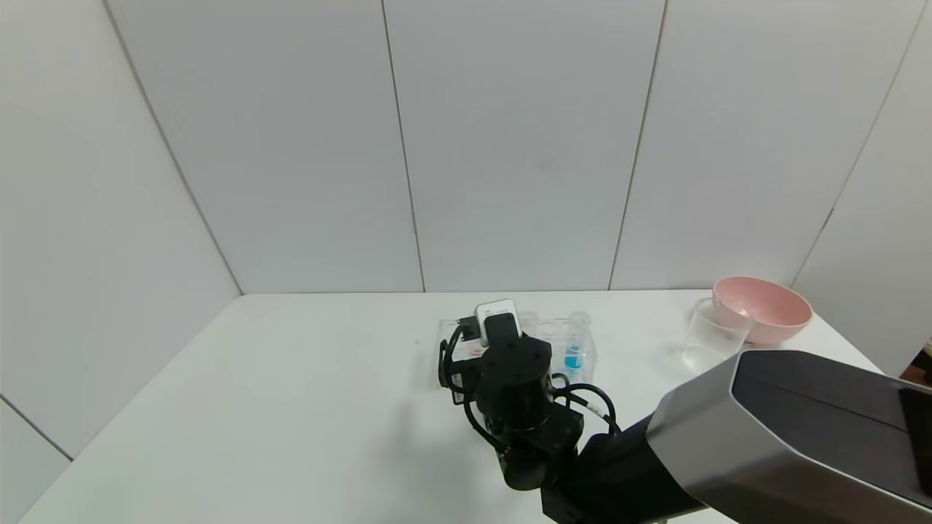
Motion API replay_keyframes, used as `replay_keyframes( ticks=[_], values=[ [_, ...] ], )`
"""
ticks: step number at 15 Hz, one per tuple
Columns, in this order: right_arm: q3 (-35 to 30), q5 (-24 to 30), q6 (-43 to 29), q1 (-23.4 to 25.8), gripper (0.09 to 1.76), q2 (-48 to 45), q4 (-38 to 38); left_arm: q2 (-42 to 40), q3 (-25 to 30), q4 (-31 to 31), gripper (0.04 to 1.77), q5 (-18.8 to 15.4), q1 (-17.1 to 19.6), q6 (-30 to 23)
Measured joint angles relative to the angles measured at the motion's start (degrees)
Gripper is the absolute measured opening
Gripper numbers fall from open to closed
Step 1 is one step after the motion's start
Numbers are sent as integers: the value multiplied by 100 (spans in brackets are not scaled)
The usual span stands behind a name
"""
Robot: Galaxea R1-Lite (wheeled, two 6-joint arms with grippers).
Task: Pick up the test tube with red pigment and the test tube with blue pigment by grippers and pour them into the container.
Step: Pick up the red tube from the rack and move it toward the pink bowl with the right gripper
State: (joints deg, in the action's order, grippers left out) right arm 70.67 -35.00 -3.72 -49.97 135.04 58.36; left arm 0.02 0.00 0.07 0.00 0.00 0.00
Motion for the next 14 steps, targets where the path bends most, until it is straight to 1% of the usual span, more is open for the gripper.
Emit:
replay_keyframes(
  ticks=[3, 10, 11, 13, 14],
  values=[
    [268, 188, 41, 135, 171, 221, 5, 2, 0, 0, 176, 0, 0, 0],
    [383, 180, 107, 162, 171, 313, 38, 2, 0, 0, 176, 0, 0, 0],
    [394, 178, 107, 162, 163, 319, 38, 0, 0, 2, 176, 0, 0, 0],
    [405, 177, 105, 133, 128, 322, 43, 2, 0, 0, 176, 0, 0, 0],
    [405, 177, 104, 111, 114, 322, 43, 2, 0, 0, 176, 0, 0, 0]
  ],
)
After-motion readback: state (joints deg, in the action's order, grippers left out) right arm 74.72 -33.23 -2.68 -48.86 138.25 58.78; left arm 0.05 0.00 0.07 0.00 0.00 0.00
